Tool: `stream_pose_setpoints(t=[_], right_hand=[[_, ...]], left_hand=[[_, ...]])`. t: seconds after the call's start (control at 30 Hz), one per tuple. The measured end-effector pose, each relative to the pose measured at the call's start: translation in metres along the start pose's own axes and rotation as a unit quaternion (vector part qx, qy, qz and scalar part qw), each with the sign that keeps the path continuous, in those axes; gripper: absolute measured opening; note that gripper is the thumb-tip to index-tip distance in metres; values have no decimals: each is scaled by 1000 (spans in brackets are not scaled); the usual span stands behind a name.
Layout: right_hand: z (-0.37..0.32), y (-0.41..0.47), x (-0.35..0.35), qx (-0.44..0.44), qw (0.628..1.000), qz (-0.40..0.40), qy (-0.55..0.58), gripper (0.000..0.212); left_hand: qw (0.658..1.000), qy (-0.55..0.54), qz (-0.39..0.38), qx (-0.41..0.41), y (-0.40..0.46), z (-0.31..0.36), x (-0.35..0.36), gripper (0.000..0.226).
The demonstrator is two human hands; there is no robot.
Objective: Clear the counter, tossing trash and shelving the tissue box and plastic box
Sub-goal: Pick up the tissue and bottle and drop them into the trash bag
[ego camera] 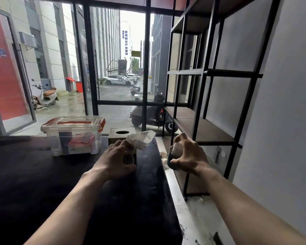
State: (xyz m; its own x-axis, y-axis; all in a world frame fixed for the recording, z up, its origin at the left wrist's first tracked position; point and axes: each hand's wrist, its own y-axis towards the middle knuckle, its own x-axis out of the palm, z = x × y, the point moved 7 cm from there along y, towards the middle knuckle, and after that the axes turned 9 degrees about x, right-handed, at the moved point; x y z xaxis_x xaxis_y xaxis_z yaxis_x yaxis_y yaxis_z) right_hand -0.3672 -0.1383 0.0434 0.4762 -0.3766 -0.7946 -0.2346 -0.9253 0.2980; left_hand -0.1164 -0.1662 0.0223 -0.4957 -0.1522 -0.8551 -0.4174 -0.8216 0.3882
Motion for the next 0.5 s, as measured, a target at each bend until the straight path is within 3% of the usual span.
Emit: stream_pose_setpoints(t=[0.5], right_hand=[[164, 68, -43, -56, 996, -68, 26, 64]], left_hand=[[996, 48, 10, -73, 81, 148, 106, 60]])
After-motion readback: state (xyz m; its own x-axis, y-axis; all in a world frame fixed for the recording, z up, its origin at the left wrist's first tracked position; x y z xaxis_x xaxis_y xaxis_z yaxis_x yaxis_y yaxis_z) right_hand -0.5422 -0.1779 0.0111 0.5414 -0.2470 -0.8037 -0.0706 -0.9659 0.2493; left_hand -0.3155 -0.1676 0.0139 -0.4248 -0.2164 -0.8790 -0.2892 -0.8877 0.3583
